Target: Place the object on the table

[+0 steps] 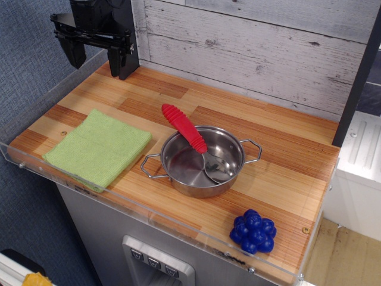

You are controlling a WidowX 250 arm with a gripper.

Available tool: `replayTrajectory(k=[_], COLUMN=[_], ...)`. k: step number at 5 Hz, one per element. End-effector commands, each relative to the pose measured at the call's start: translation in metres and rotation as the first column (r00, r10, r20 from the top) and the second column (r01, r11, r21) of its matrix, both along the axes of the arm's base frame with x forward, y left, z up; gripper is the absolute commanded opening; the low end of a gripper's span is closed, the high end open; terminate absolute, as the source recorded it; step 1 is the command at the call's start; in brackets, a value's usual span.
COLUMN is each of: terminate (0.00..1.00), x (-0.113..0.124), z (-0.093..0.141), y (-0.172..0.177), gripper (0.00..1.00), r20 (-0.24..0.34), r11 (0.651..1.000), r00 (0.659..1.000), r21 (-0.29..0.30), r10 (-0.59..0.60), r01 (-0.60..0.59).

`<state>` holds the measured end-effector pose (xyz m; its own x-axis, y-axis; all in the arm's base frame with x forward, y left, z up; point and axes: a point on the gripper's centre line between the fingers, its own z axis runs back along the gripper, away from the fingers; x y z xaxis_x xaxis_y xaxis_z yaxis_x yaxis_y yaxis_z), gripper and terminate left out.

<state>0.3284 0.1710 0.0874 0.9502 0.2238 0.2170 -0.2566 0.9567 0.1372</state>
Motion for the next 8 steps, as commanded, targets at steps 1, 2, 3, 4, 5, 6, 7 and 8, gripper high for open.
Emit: replayTrajectory(k=[1, 2, 3, 4, 5, 6, 7, 8], terminate=[0.0, 0.0, 0.0, 0.0, 0.0, 0.0, 0.0, 0.0], x=[0.0, 0.003, 0.005, 0.001, -0.005, -0.016, -0.037, -0.064], z=[0.0, 0.02, 0.038, 0.059, 0.069, 0.071, 0.066, 0.053], y=[0.0, -0.008, -0.016, -0.034, -0.067, -0.097, -0.133, -0.17], gripper=[1.0, 1.0, 1.0, 1.0, 1.0, 1.0, 1.0, 1.0], r20=[0.0, 0.037, 0.052, 0.087, 0.086, 0.099, 0.09, 0.062], r11=[1.0, 1.0, 0.999, 0.998, 0.991, 0.98, 0.961, 0.923], r00=[1.0, 0.999, 0.998, 0.994, 0.988, 0.975, 0.957, 0.923], r21=[0.0, 0.009, 0.005, 0.01, 0.028, 0.018, -0.012, -0.043], r10=[0.0, -0.016, -0.036, -0.063, -0.132, -0.201, -0.275, -0.381], r01=[0.0, 0.016, 0.036, 0.062, 0.13, 0.2, 0.277, 0.384])
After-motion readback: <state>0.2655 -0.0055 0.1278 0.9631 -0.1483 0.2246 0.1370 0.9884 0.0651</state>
